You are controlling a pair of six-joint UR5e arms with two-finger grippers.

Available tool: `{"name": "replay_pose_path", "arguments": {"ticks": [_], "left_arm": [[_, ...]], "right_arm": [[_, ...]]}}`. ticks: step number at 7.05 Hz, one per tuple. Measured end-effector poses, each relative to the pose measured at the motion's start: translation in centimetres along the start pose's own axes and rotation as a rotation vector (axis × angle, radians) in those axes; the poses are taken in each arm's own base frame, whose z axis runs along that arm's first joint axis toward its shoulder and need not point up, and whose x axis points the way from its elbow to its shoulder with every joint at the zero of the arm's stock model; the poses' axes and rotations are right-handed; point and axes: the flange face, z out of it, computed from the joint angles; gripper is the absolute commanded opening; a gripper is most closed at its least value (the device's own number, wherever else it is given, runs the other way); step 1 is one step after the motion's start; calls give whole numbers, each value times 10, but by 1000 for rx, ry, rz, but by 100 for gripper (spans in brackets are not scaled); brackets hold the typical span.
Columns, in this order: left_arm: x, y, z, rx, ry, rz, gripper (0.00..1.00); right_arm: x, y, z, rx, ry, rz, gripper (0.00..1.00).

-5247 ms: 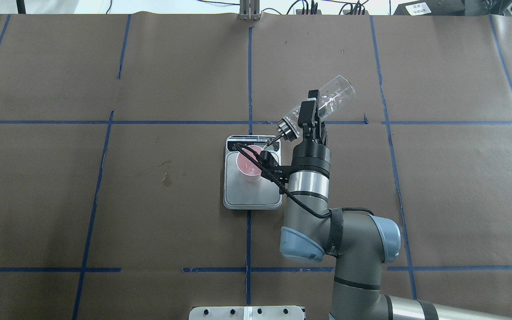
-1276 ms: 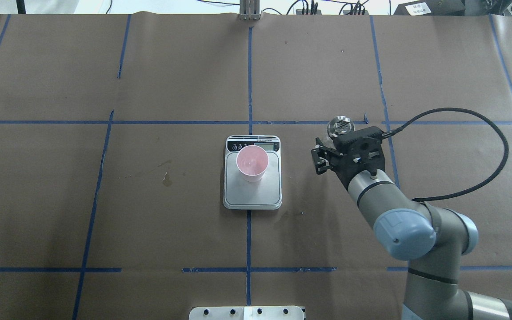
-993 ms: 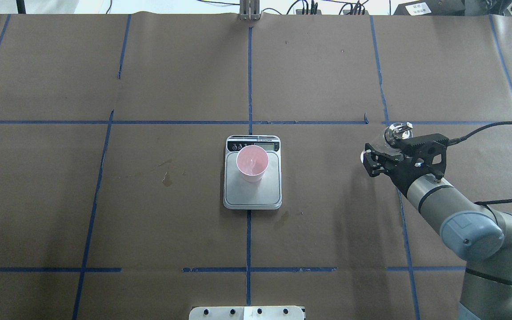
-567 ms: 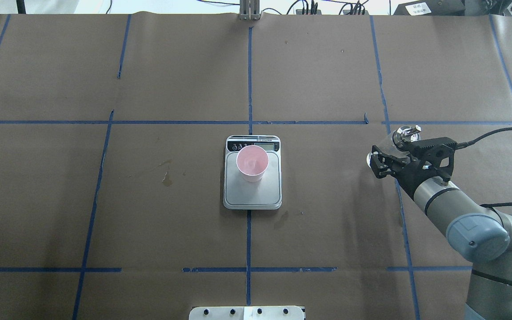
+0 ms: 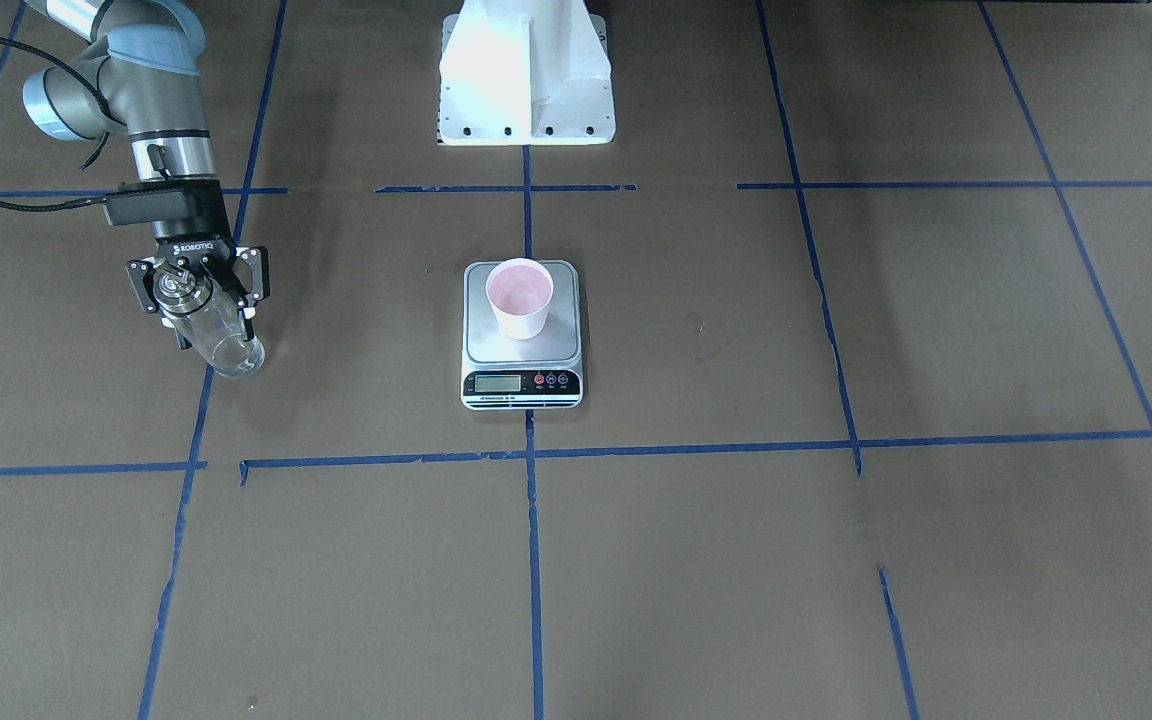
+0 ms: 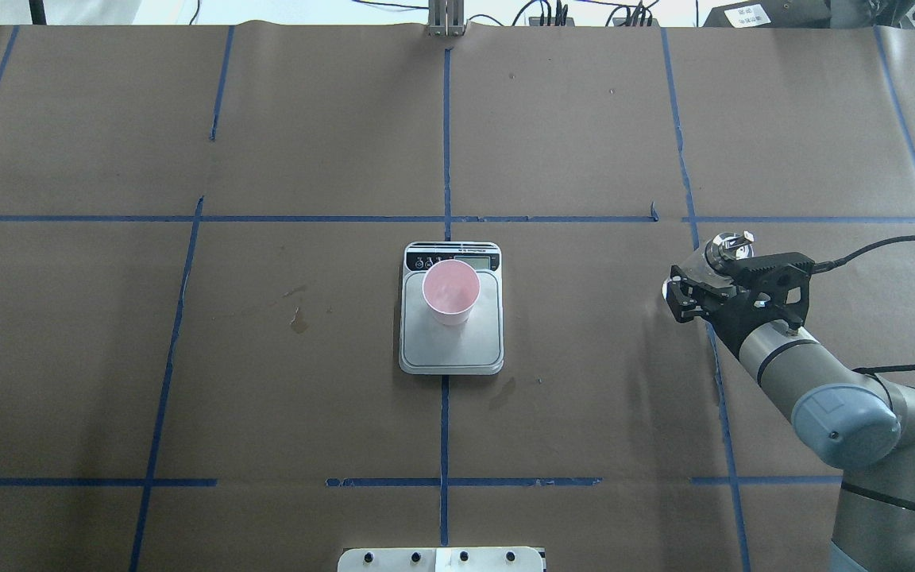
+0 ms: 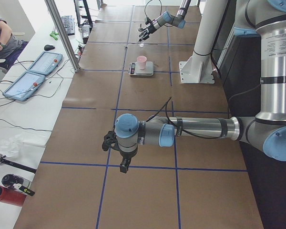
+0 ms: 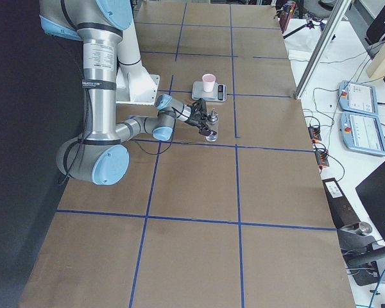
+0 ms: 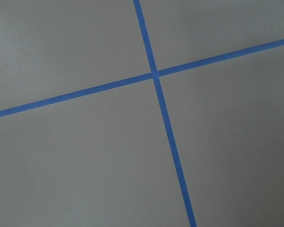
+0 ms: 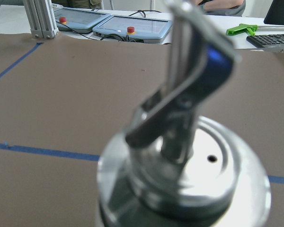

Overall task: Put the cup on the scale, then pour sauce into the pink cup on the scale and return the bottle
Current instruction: 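Lower the bottle onto the table with the right gripper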

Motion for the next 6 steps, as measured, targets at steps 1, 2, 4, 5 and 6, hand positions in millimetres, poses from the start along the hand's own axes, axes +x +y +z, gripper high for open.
{"name": "replay_pose_path", "arguments": {"ticks": [1, 2, 4, 5, 6], "left_arm": [[0, 0, 0, 0, 0, 1, 100], [0, 0, 0, -1, 0, 1, 100], [1, -1, 0, 0, 0, 2, 100], [1, -1, 0, 1, 0, 3, 100], [1, -1, 0, 2, 0, 4, 100]], "right_arm": [[0, 0, 1, 0, 0, -1, 55], [0, 1, 1, -1, 2, -3, 60], [1, 4, 4, -5, 7, -7, 80], [1, 5, 4, -6, 8, -8, 87], [1, 5, 4, -7, 8, -9, 92]]}}
